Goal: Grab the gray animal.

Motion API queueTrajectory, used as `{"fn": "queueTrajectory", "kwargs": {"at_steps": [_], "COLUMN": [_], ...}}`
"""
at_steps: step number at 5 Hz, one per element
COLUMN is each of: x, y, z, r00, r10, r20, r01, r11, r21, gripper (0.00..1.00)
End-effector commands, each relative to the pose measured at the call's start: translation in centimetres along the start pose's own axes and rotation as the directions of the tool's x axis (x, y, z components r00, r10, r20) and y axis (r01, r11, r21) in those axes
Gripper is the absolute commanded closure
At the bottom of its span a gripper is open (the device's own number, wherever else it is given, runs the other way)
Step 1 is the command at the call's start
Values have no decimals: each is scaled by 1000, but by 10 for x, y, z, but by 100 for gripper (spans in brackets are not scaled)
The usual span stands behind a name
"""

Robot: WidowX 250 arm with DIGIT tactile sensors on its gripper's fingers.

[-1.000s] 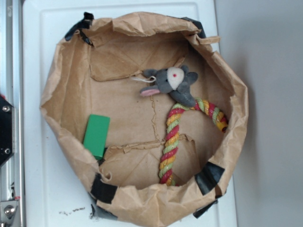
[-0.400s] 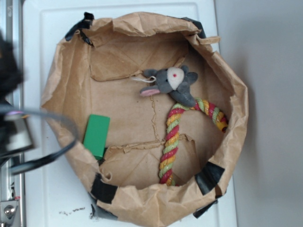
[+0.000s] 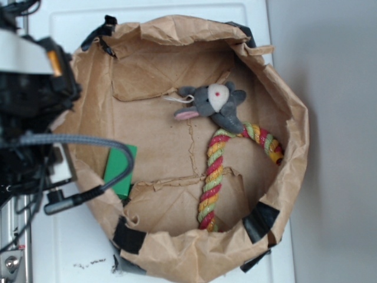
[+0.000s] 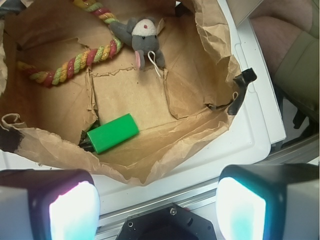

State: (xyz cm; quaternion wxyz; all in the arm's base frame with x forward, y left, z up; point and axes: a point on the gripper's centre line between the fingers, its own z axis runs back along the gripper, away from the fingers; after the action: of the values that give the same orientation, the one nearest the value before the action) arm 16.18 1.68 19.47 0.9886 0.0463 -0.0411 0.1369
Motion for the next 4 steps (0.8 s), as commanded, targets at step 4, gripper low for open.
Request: {"fn": "queueTrajectory", "kwargs": {"at_steps": [4], "x": [146], "y": [-46], "z": [-128], "r00": [965], "r10": [-204], "r20": [162], "r01": [205], "r11": [979], "r21": [10], "gripper": [0]}}
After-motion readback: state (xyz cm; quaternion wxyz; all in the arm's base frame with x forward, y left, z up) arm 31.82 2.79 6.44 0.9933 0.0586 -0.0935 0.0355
